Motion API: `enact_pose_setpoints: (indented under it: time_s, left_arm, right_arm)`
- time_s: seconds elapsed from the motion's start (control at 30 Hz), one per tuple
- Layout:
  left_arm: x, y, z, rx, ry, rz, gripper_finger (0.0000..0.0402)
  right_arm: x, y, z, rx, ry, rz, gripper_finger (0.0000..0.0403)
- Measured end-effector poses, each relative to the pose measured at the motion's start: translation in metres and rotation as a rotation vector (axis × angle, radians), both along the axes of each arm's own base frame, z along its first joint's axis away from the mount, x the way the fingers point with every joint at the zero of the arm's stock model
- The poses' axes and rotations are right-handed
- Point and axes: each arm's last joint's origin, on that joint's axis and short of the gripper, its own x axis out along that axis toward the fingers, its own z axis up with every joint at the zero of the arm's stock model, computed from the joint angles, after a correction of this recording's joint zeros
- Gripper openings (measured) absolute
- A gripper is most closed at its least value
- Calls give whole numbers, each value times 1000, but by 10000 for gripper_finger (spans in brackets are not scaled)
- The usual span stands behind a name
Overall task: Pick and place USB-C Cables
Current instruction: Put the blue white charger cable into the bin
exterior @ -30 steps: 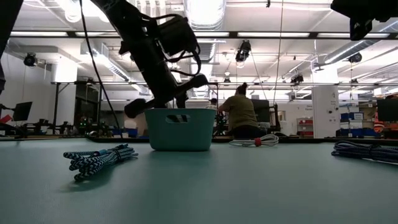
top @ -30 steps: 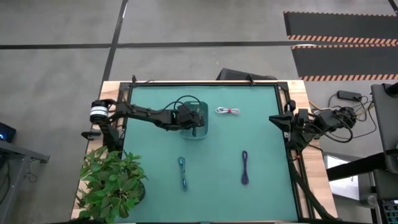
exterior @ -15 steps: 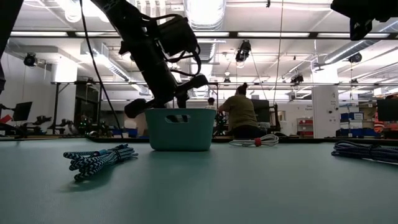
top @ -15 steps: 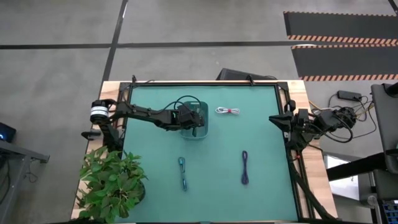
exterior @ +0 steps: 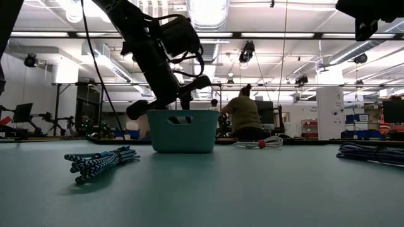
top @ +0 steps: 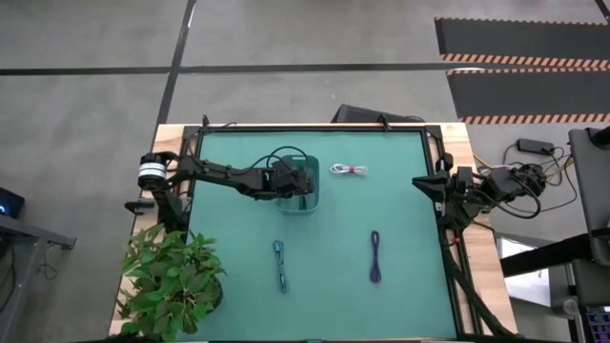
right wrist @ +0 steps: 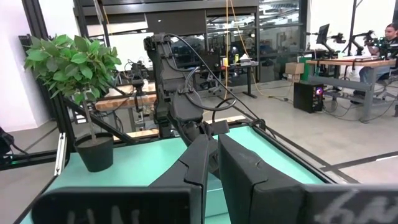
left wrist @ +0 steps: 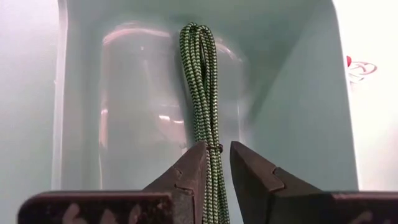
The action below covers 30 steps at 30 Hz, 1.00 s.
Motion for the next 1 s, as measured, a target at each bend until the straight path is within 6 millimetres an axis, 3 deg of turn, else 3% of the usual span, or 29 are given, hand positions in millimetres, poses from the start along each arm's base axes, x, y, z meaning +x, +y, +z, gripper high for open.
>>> enact_pose_setpoints:
  time_s: [0.4,0.77,1.0]
  left_arm:
    - [0,0,2,-7,-5,-7,57]
    - [-7,-8,43,92,-67,-133,57]
    - [-16,-25,71,174,-106,-256,57]
  right_arm:
    - [0,0,0,0,0,0,27]
    - [0,0,0,0,0,0,27]
    - [0,0,0,-6,0,-1,27]
